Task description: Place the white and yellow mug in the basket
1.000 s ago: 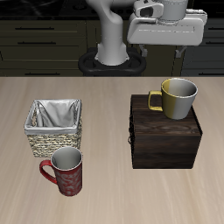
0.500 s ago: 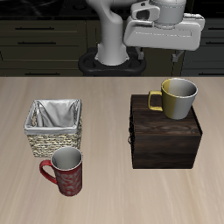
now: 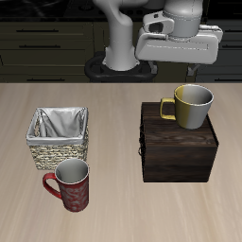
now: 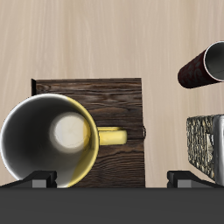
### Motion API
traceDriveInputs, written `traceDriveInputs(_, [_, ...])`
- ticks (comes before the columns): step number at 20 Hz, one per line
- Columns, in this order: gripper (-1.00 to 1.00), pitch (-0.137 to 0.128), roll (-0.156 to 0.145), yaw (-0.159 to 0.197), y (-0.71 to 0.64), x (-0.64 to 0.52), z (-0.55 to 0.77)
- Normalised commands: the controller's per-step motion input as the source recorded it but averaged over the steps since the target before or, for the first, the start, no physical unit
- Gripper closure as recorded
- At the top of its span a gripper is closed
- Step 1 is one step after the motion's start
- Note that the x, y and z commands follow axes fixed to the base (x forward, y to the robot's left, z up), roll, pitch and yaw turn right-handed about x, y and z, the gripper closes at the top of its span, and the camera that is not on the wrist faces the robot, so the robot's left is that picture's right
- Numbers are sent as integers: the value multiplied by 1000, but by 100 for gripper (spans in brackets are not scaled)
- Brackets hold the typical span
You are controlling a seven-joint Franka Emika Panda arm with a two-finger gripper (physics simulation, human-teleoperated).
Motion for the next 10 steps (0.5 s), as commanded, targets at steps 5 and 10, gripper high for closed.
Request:
traceDriveInputs(5, [-100, 46, 17, 2, 16, 77, -367])
traceDriveInputs(10, [-100, 41, 27, 6, 7, 11, -322])
